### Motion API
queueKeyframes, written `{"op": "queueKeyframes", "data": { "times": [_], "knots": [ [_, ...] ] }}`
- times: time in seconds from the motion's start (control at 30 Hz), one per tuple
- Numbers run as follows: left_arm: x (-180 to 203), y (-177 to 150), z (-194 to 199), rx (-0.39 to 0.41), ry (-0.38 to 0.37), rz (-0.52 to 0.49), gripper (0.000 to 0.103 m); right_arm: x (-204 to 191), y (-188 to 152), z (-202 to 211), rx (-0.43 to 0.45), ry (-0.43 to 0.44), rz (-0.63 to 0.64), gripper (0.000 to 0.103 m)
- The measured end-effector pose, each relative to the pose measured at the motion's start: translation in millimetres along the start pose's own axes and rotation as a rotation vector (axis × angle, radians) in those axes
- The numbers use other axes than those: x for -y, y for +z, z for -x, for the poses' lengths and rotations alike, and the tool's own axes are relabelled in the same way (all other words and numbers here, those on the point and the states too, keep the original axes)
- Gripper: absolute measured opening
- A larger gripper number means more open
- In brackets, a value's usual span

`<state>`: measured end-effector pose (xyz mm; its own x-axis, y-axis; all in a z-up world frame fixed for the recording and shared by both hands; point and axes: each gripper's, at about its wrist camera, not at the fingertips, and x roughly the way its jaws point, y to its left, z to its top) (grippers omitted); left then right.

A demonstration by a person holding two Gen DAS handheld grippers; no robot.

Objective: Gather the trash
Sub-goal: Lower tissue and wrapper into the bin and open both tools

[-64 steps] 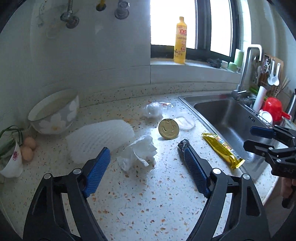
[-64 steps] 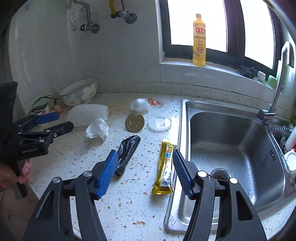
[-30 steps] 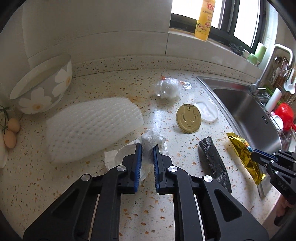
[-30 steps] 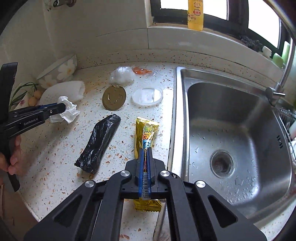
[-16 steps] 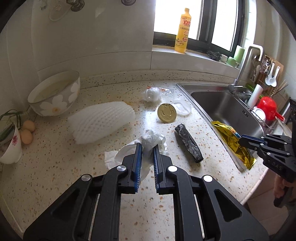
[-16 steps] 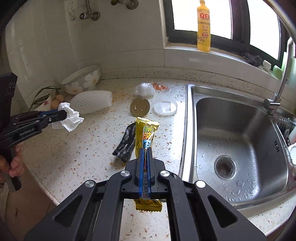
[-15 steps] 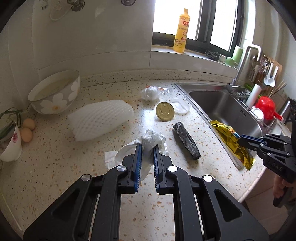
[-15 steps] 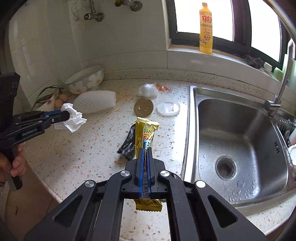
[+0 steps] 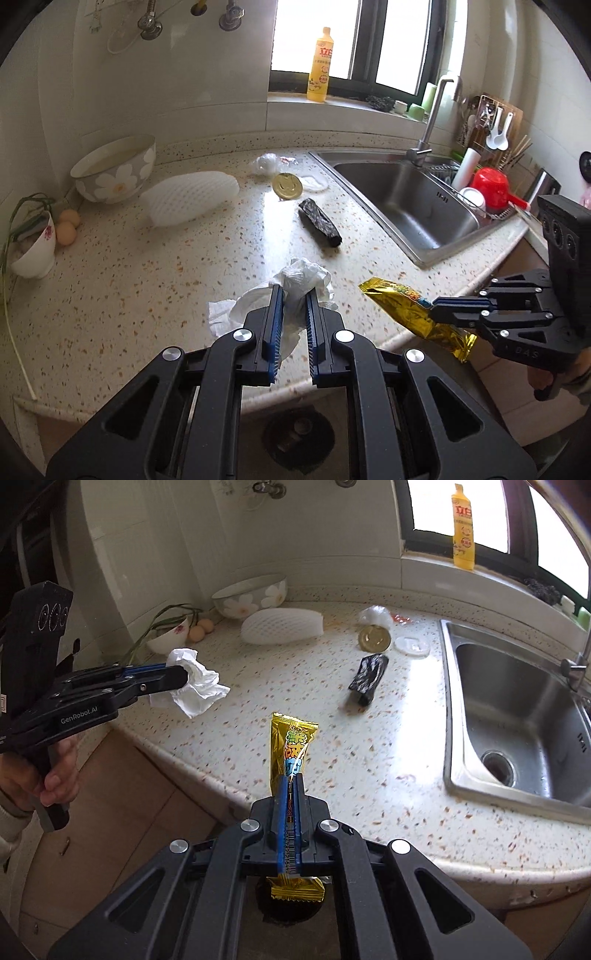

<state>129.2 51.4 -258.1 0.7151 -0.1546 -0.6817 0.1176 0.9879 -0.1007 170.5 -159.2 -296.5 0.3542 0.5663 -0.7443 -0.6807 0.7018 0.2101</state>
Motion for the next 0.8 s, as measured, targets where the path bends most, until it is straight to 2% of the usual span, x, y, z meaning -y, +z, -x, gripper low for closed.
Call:
{"op": "queueKeyframes", "data": {
  "times": [0.23,0.37,0.5,0.63,0.8],
  "knots": [
    [4,-52,1,-0.089,-0.043,0.021,0.011,-27,-36,-11,-0.066,0.088,0.062,0.0],
    [3,-84,-10,-0.141,-0.056,0.045,0.011,-36,-61,-37,-0.133,0.103,0.084,0.0],
    [-1,-126,-40,-0.201,-0.078,0.045,0.011,-38,-99,-84,-0.208,0.076,0.137,0.0],
    [3,-175,-81,-0.293,-0.087,-0.005,0.011,-32,-138,-145,-0.307,0.073,0.145,0.0],
    [1,-227,-134,-0.382,-0.105,0.052,0.011,-22,-179,-212,-0.391,0.091,0.132,0.0]
  ]
}}
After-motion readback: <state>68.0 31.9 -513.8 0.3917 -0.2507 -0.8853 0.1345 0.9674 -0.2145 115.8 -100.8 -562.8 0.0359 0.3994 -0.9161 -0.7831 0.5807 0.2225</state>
